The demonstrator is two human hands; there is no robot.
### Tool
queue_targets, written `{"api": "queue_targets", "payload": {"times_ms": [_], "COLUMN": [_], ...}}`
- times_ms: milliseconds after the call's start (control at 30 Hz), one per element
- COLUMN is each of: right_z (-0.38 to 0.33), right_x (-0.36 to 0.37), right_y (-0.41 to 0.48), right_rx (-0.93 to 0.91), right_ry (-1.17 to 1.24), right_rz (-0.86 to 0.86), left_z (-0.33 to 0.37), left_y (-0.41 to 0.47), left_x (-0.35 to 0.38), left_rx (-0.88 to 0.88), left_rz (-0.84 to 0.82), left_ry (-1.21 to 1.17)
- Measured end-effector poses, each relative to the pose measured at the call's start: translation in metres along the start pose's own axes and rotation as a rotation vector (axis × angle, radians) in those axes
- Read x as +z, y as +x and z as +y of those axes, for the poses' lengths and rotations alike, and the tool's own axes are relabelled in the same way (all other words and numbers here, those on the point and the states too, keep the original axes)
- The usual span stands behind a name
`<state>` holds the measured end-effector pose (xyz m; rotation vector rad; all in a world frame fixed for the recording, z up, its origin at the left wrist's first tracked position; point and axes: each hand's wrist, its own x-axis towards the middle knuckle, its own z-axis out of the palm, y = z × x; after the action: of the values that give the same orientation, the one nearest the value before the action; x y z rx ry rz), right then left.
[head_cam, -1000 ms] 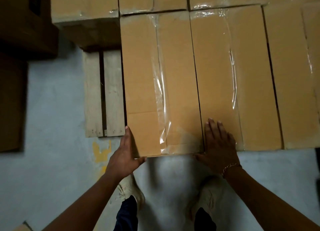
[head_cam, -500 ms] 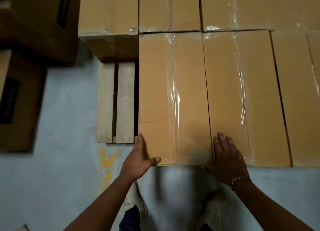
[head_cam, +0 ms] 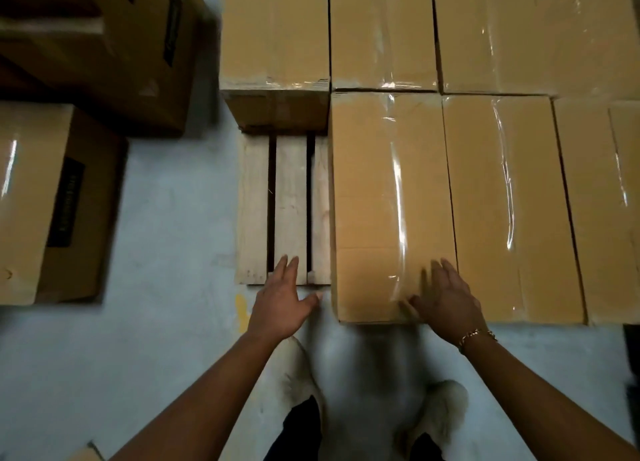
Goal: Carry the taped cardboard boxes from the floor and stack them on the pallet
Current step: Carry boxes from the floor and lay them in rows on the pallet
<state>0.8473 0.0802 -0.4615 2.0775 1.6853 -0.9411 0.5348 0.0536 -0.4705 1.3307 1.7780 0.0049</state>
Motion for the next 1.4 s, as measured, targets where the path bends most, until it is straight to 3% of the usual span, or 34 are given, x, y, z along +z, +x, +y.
{"api": "queue_targets", "payload": {"times_ms": [167, 467, 633, 900, 1167, 1400], "right_z": [-0.084, -0.218, -0.267, -0.371, -0.536, -0.665], "right_x": [-0.006, 0.000, 0.023, 0.084, 0.147, 0.231], "right_y": [-0.019, -0.084, -0.126, -0.166, -0.154, -0.123], "right_rx": [-0.027, -0.171, -0.192, -0.282, -0.333, -0.254], "right_ry": [0.148, 0.176, 0.246, 0.320, 0.371, 0.455], "right_rz": [0.013, 0.013, 0.038, -0.031, -0.149, -0.275], "left_z": [-0.044, -0.125, -0.184, -0.305, -0.447, -0.572], "left_y": [-0.015, -0.080, -0.127, -0.189, -0.178, -0.130], "left_x": [-0.076, -0.172, -0.202, -0.267, -0.338, -0.388], "left_rx": [-0.023, -0.079, -0.064, -0.214, -0.370, -0.458], "left_rz": [0.057, 0.176, 0.252, 0.321, 0.409, 0.334], "left_ry": [0.073, 0.000, -0.014, -0.012, -0.216, -0.292]}}
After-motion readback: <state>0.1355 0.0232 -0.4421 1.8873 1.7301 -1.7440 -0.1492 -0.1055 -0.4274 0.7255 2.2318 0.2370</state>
